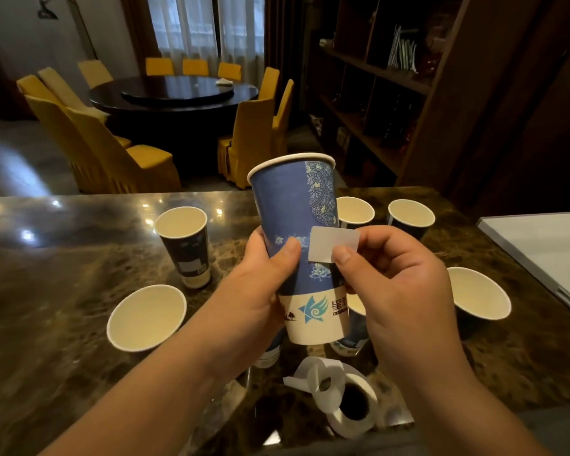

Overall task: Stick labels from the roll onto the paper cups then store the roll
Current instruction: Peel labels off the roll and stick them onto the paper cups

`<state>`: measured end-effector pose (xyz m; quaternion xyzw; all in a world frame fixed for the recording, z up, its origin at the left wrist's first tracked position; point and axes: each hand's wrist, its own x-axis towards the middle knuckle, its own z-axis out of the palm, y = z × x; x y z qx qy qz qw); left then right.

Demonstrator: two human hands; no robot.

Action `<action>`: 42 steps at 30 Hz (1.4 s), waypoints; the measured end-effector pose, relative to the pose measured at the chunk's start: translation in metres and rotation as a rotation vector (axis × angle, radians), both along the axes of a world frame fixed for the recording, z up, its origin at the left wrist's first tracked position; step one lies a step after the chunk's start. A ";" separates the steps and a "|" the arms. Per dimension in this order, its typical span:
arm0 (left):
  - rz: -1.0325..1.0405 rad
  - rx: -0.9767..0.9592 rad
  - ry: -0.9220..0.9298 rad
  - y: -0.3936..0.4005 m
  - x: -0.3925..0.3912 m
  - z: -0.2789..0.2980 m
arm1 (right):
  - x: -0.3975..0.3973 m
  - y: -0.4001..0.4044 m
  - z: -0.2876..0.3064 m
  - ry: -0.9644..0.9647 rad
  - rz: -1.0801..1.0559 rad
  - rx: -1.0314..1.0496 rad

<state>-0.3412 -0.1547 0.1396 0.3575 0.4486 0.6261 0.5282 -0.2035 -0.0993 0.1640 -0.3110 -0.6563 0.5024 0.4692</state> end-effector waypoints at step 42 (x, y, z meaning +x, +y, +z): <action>0.125 0.252 0.634 0.025 -0.069 0.074 | -0.026 0.072 0.048 -0.366 0.217 0.283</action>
